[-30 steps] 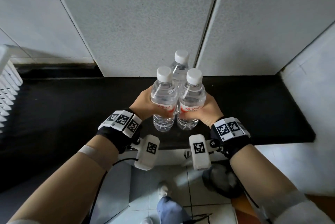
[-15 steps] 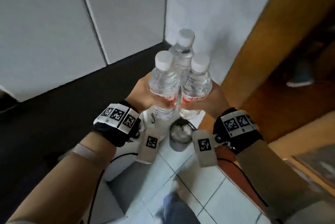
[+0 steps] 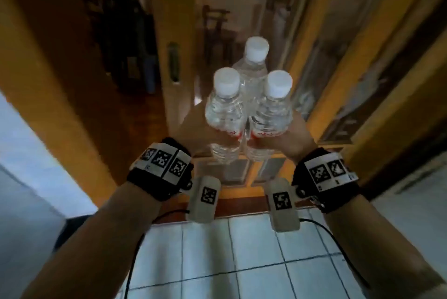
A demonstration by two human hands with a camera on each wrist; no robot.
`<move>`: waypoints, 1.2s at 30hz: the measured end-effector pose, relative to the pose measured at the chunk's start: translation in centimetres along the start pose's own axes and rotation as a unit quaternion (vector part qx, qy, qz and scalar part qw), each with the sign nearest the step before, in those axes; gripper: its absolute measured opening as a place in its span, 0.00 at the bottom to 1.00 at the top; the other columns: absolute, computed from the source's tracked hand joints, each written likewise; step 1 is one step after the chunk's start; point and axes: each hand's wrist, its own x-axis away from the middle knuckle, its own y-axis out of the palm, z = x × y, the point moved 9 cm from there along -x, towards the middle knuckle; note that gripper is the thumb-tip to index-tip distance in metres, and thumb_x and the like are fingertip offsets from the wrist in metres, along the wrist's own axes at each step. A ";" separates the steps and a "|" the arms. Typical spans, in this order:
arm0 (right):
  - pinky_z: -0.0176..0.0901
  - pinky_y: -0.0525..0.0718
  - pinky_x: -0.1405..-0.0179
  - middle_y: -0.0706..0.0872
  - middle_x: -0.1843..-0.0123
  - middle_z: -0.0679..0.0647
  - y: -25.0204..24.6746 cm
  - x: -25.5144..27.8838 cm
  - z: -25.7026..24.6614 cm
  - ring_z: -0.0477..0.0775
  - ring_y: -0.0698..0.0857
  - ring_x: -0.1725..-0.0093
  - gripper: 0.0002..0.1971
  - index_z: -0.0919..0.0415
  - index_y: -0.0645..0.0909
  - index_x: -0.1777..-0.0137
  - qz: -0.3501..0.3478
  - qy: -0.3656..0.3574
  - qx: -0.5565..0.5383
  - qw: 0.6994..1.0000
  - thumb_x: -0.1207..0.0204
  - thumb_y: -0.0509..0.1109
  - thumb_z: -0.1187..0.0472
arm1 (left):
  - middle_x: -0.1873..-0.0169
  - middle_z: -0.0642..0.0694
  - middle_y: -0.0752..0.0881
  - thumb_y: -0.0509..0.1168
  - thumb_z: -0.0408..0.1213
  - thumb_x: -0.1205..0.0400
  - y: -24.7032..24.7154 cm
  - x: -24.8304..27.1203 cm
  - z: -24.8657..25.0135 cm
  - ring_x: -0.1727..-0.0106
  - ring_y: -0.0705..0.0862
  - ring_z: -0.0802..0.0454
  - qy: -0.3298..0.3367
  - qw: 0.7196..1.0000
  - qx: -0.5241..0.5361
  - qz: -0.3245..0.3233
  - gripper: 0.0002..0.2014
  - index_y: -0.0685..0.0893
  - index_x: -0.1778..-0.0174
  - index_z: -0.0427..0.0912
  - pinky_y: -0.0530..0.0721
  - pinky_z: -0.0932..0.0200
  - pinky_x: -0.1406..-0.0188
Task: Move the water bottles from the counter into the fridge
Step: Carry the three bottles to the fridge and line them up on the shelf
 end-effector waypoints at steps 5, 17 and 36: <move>0.44 0.79 0.44 0.81 0.49 0.56 -19.2 3.5 5.1 0.54 0.80 0.48 0.33 0.64 0.76 0.36 0.126 0.058 0.025 0.990 0.43 0.81 0.72 | 0.57 0.54 0.90 0.80 0.31 0.53 18.7 -8.8 1.3 0.53 0.88 0.61 0.031 0.993 0.006 -0.115 0.32 0.84 0.51 0.41 0.85 0.59 0.48; 0.42 0.85 0.43 0.88 0.50 0.40 -48.4 10.5 13.0 0.41 0.87 0.47 0.38 0.51 0.80 0.45 0.380 0.048 0.064 0.921 0.62 0.82 0.48 | 0.58 0.61 0.91 0.81 0.25 0.47 51.8 -22.0 4.2 0.50 0.89 0.61 0.091 0.933 0.027 -0.347 0.34 0.83 0.44 0.44 0.86 0.59 0.45; 0.23 0.82 0.53 0.84 0.49 0.36 -89.9 18.4 16.2 0.26 0.84 0.50 0.39 0.55 0.78 0.39 0.625 0.006 0.178 0.760 0.54 0.86 0.60 | 0.50 0.54 0.88 0.81 0.24 0.46 97.8 -36.8 19.6 0.43 0.86 0.56 0.258 0.777 0.094 -0.566 0.36 0.80 0.42 0.46 0.80 0.52 0.36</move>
